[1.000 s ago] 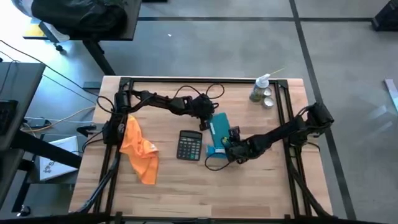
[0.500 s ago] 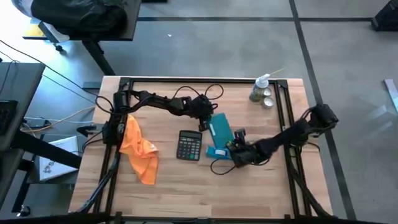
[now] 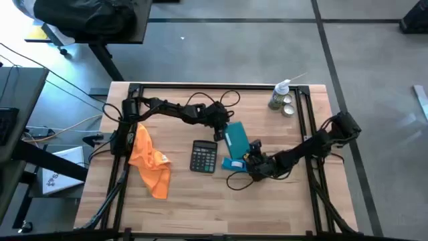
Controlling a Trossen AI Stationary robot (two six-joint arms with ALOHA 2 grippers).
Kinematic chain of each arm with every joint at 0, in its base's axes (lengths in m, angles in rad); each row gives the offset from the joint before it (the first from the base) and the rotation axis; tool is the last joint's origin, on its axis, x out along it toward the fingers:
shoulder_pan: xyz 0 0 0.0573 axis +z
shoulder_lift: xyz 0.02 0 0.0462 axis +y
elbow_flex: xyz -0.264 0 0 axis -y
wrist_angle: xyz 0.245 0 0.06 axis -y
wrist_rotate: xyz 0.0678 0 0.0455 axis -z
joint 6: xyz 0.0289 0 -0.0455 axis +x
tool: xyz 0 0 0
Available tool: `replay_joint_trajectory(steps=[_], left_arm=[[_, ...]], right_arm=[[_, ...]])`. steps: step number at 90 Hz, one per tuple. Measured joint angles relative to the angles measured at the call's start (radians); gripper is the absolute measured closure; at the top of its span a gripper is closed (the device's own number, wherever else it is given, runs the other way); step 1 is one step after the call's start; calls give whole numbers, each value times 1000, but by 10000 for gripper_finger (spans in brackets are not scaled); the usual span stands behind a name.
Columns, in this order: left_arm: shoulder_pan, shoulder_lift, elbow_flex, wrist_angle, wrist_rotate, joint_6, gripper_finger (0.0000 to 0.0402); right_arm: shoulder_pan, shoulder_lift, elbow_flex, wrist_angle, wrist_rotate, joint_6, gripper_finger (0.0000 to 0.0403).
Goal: Apply microfiber cloth
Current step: Spray the front of the cellphone with spray bottle
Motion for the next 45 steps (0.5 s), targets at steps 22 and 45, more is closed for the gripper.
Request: replay_joint_trajectory(steps=[22,45], left_arm=[[-1,0,0,0,0,5,401],[-6,0,0,6,11,8,402]], right_arm=[[-6,-24,20,-19,156,-33,256],[-26,-25,54,-9,160,-47,256]])
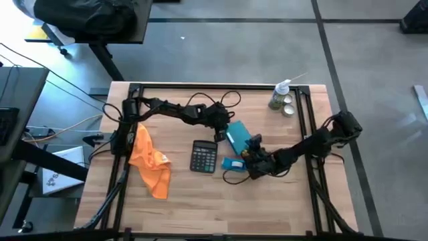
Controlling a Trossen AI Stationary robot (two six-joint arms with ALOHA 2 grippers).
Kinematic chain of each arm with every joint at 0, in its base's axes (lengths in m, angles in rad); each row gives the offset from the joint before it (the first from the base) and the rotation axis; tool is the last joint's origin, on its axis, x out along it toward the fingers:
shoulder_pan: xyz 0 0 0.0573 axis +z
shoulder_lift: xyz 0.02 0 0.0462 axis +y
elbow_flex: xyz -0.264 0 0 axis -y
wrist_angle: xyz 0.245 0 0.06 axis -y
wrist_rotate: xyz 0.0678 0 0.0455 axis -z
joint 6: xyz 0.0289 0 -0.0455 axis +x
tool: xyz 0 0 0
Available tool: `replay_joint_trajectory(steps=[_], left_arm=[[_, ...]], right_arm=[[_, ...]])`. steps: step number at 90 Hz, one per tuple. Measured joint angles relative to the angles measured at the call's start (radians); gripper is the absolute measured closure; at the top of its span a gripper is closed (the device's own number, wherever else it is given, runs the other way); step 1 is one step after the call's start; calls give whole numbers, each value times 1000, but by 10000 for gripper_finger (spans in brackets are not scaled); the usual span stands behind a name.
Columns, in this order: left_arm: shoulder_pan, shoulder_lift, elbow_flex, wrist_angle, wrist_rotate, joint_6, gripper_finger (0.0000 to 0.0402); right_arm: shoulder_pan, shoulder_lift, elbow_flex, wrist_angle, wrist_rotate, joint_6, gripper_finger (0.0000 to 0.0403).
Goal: Apply microfiber cloth
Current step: Spray the front of the cellphone with spray bottle
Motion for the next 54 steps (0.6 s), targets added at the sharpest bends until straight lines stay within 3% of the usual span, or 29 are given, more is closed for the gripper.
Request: replay_joint_trajectory(steps=[21,47,54], left_arm=[[0,0,0,0,-3,42,401],[0,0,0,3,-25,70,401],[2,-11,-2,-27,-43,87,399]], right_arm=[[-26,-1,4,47,17,-48,270],[-31,-2,55,32,4,-38,383],[-33,-2,74,-9,2,-39,395]])
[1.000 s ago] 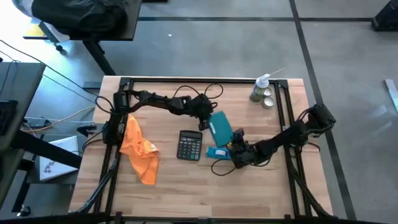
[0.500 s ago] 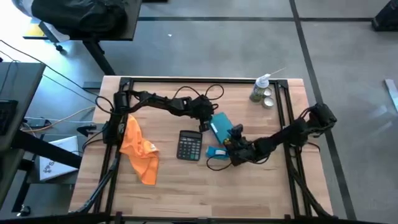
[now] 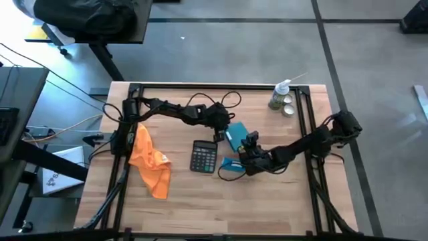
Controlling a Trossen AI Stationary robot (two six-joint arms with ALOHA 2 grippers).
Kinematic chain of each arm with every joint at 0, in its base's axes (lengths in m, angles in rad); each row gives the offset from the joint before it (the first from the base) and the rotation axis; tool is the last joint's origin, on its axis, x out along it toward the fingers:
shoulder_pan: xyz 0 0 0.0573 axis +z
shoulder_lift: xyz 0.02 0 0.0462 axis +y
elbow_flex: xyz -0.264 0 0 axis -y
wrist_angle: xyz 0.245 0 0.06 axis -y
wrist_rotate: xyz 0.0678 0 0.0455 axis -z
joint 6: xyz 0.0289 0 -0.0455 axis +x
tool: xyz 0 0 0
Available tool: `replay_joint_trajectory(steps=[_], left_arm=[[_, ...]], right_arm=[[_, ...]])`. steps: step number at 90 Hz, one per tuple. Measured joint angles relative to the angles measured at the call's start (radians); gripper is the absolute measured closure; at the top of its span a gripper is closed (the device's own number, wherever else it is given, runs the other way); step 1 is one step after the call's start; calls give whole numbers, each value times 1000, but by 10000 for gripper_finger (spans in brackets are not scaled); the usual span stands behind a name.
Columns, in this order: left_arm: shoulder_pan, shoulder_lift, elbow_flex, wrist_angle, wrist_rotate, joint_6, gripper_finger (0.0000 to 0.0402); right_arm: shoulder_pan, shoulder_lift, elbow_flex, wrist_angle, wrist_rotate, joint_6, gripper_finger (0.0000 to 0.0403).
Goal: Apply microfiber cloth
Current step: Spray the front of the cellphone with spray bottle
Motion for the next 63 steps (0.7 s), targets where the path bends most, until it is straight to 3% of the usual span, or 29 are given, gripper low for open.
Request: replay_joint_trajectory(steps=[16,36,48,63], left_arm=[[13,-85,-7,-84,-58,37,381],[62,-275,-149,33,-67,86,345],[113,-415,-325,323,67,70,324],[149,-508,-560,866,274,-57,304]], right_arm=[[-44,-29,111,-229,-8,67,397],[-125,-179,289,-558,-64,188,401],[-184,-301,383,-611,-163,289,401],[-265,-454,391,-478,-325,345,402]])
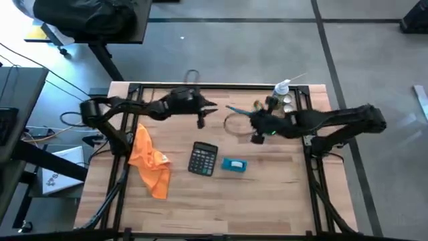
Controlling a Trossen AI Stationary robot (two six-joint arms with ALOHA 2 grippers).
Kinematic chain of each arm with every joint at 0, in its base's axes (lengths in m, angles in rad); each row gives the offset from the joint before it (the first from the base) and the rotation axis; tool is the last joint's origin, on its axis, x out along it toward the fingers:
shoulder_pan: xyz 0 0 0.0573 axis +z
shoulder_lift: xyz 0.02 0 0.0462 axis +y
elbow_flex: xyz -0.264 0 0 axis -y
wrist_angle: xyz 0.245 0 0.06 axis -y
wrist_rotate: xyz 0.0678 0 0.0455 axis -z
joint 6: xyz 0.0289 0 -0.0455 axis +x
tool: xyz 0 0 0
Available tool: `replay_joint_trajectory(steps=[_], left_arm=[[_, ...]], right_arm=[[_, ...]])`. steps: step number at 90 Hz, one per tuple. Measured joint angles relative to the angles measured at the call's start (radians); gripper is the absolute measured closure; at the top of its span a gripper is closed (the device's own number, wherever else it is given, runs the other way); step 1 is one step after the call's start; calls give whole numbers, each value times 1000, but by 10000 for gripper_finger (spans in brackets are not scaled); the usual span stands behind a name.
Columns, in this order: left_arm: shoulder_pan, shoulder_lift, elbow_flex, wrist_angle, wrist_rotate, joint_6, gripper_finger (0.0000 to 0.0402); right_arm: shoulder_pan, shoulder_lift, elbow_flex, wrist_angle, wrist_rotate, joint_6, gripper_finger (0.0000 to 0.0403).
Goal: Apply microfiber cloth
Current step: Spray the front of the cellphone with spray bottle
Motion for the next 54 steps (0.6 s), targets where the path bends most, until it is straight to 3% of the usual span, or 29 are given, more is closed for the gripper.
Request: replay_joint_trajectory(steps=[9,20,40,54], left_arm=[[6,-5,-100,284,18,-92,293],[8,6,-173,498,22,-160,275],[42,4,-206,699,171,-316,224],[72,2,-225,755,172,-398,191]], right_arm=[[-47,-71,-30,130,-83,7,402],[-100,-115,-95,315,-203,-3,402],[-181,-128,-273,749,-450,-26,403],[-212,-131,-342,962,-547,-60,403]])
